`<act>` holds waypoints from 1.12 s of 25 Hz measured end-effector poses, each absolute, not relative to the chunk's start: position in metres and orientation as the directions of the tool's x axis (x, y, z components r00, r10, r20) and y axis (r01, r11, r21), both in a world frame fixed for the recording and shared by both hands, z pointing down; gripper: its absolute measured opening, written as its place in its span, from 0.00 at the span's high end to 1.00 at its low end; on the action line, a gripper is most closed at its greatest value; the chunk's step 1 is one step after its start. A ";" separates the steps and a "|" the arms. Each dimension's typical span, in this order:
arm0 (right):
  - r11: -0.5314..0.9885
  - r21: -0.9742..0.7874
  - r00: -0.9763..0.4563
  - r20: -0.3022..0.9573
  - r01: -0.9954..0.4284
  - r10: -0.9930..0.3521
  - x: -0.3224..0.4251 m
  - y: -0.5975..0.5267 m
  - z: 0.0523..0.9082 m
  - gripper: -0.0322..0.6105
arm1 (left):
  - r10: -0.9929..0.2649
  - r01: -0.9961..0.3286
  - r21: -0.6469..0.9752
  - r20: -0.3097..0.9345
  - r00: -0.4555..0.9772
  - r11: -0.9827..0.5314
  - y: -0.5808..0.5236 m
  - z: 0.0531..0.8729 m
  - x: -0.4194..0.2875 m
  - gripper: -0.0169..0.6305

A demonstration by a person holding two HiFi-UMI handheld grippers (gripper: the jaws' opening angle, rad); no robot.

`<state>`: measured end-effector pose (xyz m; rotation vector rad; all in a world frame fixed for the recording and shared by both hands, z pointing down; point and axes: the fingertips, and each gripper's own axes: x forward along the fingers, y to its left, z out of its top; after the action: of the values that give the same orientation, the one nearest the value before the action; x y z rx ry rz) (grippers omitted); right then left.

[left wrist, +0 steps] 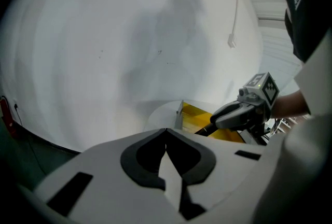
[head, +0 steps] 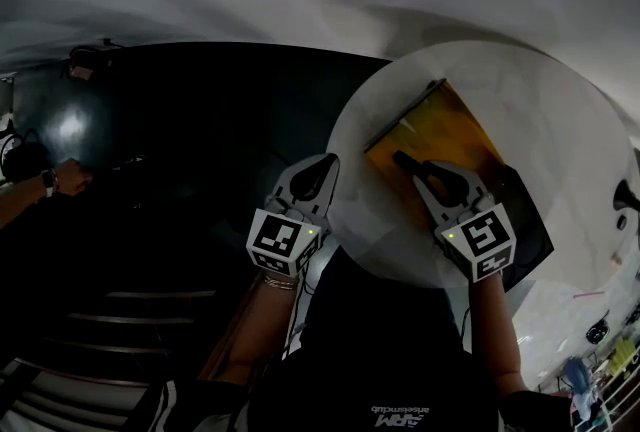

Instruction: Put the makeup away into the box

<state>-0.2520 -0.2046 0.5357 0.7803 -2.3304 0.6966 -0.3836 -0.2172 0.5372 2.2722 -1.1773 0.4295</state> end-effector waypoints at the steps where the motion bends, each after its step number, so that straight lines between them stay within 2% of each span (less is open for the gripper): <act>1: 0.694 -0.285 -0.661 0.658 -0.661 -0.360 -0.253 -0.207 0.537 0.79 | -0.651 -0.823 0.317 0.505 0.567 -0.471 -0.219 0.538 -0.384 0.95; 28: 0.743 -0.260 -0.588 0.779 -0.617 -0.216 -0.256 -0.208 0.581 0.79 | -0.622 -0.823 0.353 0.539 0.568 -0.445 -0.227 0.562 -0.381 0.95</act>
<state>-0.2561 -0.2079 0.5808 0.6234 -2.1725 0.6691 -0.3806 -0.2271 0.5619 2.2128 -1.1507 0.4463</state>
